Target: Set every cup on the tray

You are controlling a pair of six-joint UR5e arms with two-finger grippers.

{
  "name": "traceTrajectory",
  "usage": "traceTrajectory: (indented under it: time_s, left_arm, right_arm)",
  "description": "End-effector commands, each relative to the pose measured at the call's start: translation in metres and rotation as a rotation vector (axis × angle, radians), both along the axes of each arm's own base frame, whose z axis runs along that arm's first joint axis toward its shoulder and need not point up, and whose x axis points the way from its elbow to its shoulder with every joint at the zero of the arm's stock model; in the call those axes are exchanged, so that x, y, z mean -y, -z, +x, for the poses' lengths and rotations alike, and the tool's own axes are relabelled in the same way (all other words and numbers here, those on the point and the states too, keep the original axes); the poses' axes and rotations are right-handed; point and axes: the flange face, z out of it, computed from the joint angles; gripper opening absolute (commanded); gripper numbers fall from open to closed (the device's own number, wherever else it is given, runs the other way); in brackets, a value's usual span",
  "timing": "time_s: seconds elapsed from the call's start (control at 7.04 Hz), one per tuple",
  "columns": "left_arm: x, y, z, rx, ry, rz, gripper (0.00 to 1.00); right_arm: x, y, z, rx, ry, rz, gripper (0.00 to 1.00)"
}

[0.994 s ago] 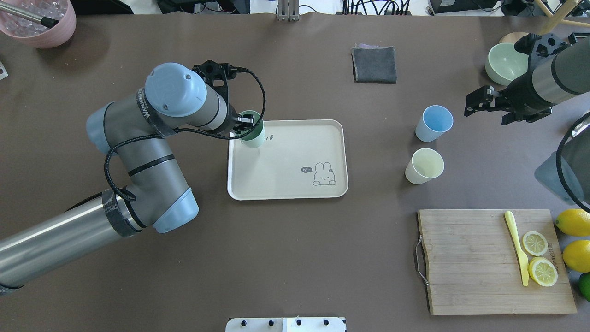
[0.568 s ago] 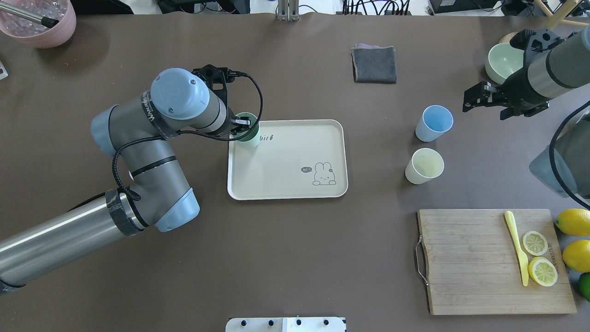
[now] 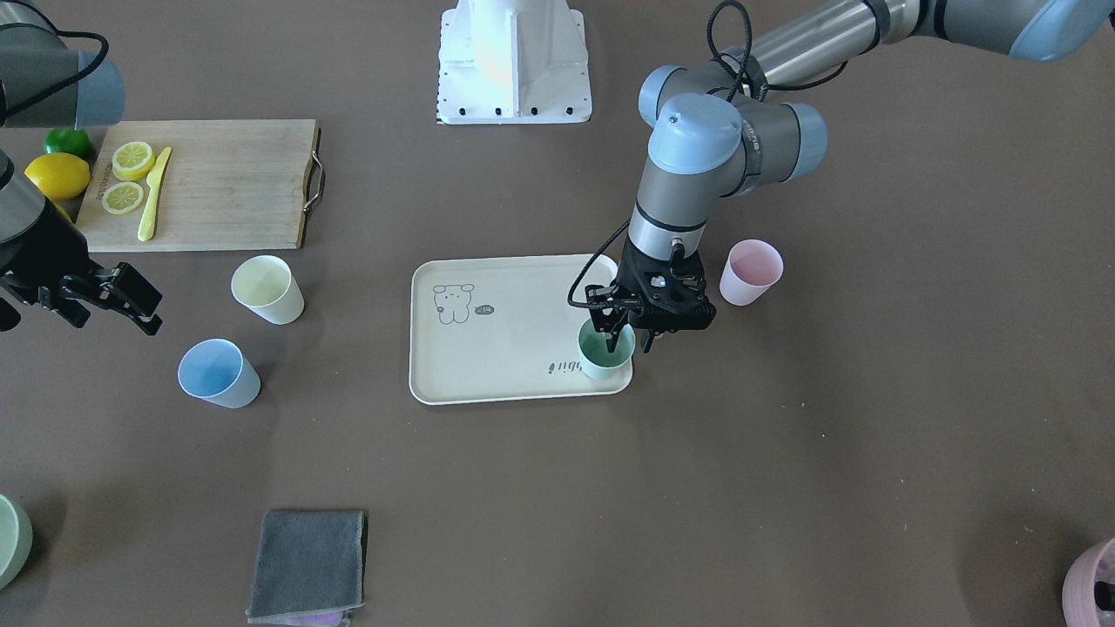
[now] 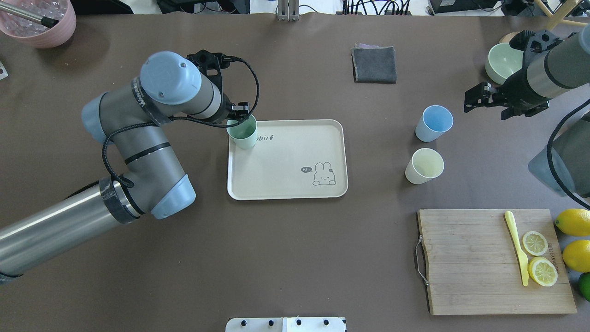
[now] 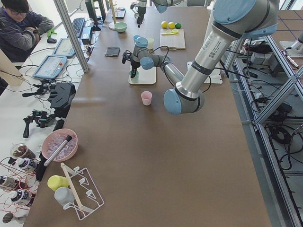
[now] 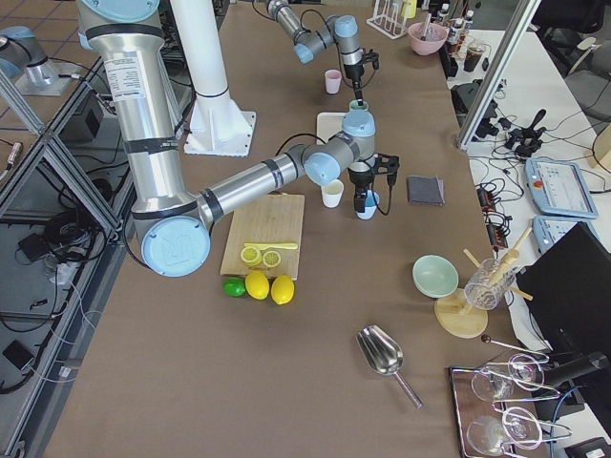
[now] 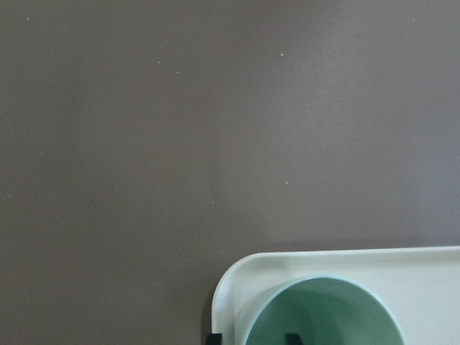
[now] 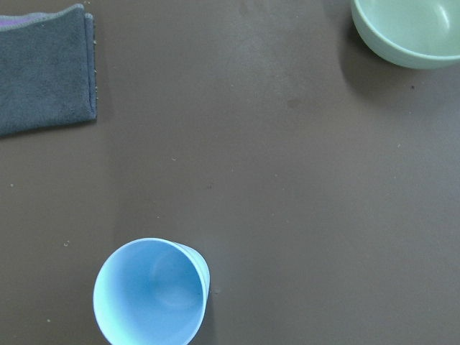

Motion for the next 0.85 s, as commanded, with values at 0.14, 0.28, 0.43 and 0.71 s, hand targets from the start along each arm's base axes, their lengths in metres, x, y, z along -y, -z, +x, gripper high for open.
traceTrajectory:
  time_s: [0.14, 0.28, 0.43, 0.71]
  left_arm:
    - [0.038, 0.009, -0.093, -0.06, -0.076, 0.039, 0.98]
    - [0.041, 0.004, -0.108, -0.056, -0.069, 0.05, 0.98]
    - [0.037, -0.002, -0.116, -0.055, -0.071, 0.052, 0.98]
    - [0.035, -0.008, -0.121, -0.051, -0.068, 0.05, 0.98]
  right_arm:
    - [0.013, -0.006, -0.015, -0.026, -0.013, -0.014, 0.83]
    - [0.015, -0.013, -0.029, -0.042, 0.003, -0.023, 0.81]
    - [0.023, -0.015, -0.045, -0.058, 0.011, -0.017, 0.78]
    - [0.019, -0.02, -0.066, -0.08, 0.025, -0.009, 0.76]
